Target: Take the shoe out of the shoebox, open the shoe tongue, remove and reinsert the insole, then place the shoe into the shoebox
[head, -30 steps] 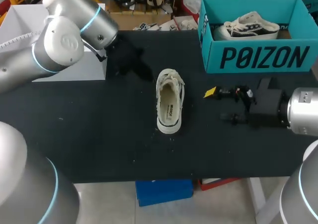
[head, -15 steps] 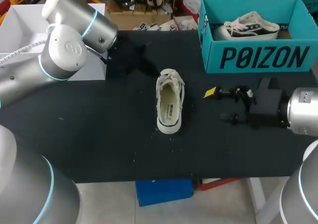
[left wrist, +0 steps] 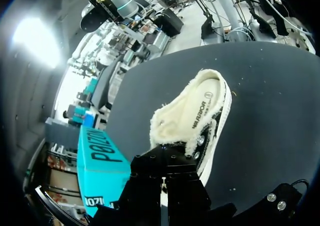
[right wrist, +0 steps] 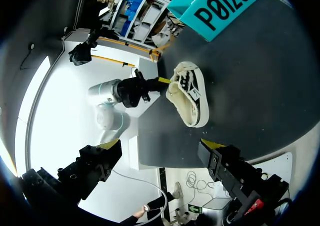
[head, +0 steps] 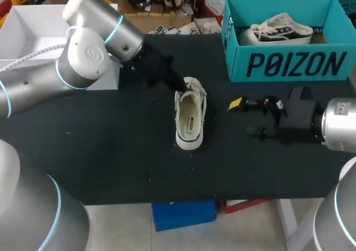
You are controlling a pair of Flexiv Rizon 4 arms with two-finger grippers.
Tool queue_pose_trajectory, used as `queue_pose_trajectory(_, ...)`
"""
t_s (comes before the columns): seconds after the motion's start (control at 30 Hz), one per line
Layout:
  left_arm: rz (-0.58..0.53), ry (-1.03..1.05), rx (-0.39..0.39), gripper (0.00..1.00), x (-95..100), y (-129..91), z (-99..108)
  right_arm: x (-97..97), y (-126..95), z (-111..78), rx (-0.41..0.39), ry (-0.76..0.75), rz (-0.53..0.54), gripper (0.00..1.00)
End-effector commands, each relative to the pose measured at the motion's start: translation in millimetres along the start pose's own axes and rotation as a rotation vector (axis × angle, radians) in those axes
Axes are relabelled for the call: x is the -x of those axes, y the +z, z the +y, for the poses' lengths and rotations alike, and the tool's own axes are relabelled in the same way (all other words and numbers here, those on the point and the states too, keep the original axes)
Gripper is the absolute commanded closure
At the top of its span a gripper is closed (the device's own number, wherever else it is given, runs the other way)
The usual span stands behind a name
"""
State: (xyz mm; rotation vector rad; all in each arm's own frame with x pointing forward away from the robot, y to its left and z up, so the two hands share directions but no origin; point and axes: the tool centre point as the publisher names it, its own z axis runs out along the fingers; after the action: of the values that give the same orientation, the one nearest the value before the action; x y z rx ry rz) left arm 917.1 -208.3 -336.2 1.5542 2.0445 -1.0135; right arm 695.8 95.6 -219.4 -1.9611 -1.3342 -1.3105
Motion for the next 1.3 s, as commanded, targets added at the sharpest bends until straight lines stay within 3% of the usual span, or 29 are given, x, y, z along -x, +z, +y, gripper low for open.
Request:
queue_pose_trajectory(0.03,0.014,-0.001,-0.008,1.0,-2.4,7,-2,-0.4,-1,-0.4,-0.001,0.0,-0.001,0.0)
queue_pose_trajectory(0.47,0.124,0.006,-0.065,1.0,-29.8,23,-23,-0.4,-1,-0.4,-0.001,0.0,-0.001,0.0)
queue_pose_trajectory(0.63,0.135,0.041,-0.06,1.0,-25.6,4,-29,-0.4,-1,-0.4,-0.001,0.0,-0.001,0.0)
queue_pose_trajectory(0.87,0.124,0.104,-0.032,1.0,-4.9,-29,-35,-0.4,-1,-0.4,-0.001,0.0,-0.001,0.0)
queue_pose_trajectory(1.07,0.205,0.151,-0.013,1.0,-1.6,-44,-40,-0.4,-1,-0.4,-0.001,0.0,-0.001,0.0)
queue_pose_trajectory(1.1,0.23,0.164,0.003,0.86,-3.2,-45,-40,-0.4,-1,-0.4,-0.001,0.0,-0.001,0.0)
queue_pose_trajectory(1.13,0.245,0.172,0.014,0.81,-5.0,-46,-40,-0.4,-1,-0.4,-0.001,0.0,-0.001,0.0)
queue_pose_trajectory(1.3,0.32,0.205,0.029,0.69,-14.7,-46,-36,-0.4,-1,-0.4,-0.001,0.0,-0.001,0.0)
